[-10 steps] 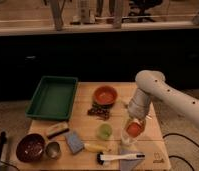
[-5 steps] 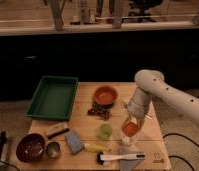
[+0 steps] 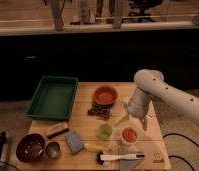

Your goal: Place apple in paper cup

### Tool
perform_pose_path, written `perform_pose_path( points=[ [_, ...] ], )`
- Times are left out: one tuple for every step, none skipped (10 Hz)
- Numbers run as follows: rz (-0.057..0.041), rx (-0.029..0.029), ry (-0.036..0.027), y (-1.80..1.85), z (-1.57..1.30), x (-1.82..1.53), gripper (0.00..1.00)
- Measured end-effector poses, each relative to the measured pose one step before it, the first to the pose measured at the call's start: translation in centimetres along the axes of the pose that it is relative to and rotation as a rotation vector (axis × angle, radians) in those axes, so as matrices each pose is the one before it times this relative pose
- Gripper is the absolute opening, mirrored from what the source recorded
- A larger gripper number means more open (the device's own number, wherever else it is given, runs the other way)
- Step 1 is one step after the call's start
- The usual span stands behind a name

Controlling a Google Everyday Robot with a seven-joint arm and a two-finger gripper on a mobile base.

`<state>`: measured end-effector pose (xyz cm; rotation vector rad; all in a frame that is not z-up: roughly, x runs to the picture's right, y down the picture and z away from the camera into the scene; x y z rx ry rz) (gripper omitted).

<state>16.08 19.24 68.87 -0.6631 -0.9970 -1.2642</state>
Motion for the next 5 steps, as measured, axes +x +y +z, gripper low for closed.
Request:
perform_pose_path(
  points=[
    [0.00199,-0.0039,0.00419,0.005,-0.087,-0.064,0.8],
    [0.00261,-0.00234,0.00412,0.065,-0.076,-0.059,0.8],
    [0.00479,-0.00618,0.00553,0.143,-0.111,-0.124,0.8],
    [0.00152,-0.00208,0.00186,0.033,-0.058,-0.031,0.8],
    [0.00187,-0.00147,0.00114,0.08,-0.059,-0.004,0.8]
  ],
)
